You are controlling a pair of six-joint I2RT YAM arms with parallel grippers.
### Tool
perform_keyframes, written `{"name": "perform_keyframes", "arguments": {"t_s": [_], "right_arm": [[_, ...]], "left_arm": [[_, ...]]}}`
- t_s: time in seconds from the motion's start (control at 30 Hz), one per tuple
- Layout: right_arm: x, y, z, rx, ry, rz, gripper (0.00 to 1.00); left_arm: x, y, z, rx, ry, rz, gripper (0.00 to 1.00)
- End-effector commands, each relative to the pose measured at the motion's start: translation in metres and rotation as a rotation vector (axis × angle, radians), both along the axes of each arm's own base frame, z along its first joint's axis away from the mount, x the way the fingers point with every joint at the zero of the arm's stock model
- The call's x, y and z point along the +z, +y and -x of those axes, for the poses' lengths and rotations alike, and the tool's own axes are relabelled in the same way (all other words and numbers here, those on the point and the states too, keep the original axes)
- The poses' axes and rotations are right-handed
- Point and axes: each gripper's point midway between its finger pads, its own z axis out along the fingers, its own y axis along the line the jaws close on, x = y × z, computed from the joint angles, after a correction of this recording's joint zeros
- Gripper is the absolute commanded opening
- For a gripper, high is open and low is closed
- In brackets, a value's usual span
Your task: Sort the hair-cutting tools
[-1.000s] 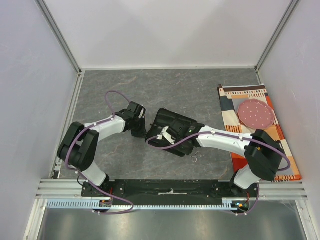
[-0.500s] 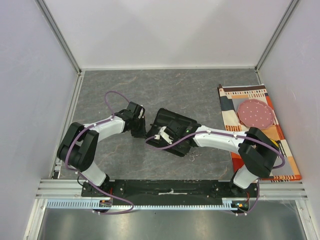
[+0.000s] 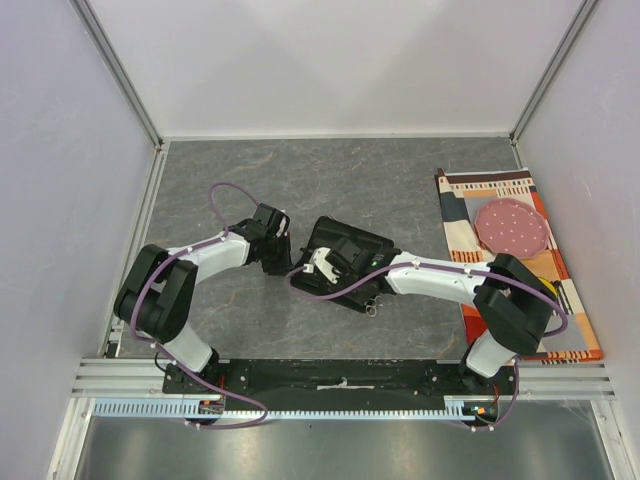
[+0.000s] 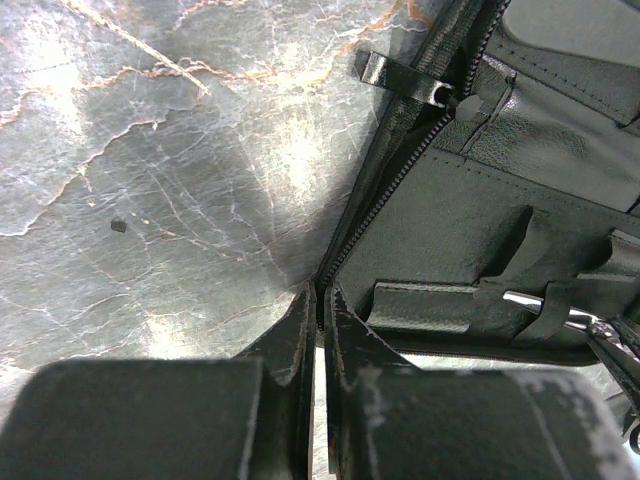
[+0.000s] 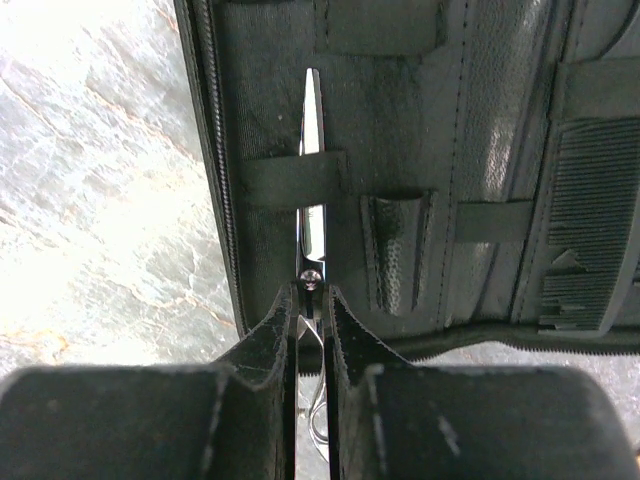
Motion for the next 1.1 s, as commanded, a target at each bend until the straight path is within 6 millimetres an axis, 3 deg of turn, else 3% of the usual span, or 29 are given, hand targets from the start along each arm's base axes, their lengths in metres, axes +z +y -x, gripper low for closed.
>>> {"name": "perform_keyframes", "arguments": {"t_s": [0.0, 0.43, 1.07], "right_arm": [[-0.003, 0.022, -0.007, 0.031, -0.022, -0.072, 0.00], [-0.017, 0.030, -0.024, 0.119, -0.071, -0.019, 0.00], [-0.011, 0.007, 0.001, 0.176, -0.028, 0.084, 0.00]], "left_arm": [[-0.019, 0.018, 0.011, -0.023, 0.034, -0.090, 0.02], [-0.019, 0.014, 0.013, -0.039, 0.032, -0.088, 0.02], [-0.020, 0.013, 0.012, -0.042, 0.033, -0.090, 0.02]]}}
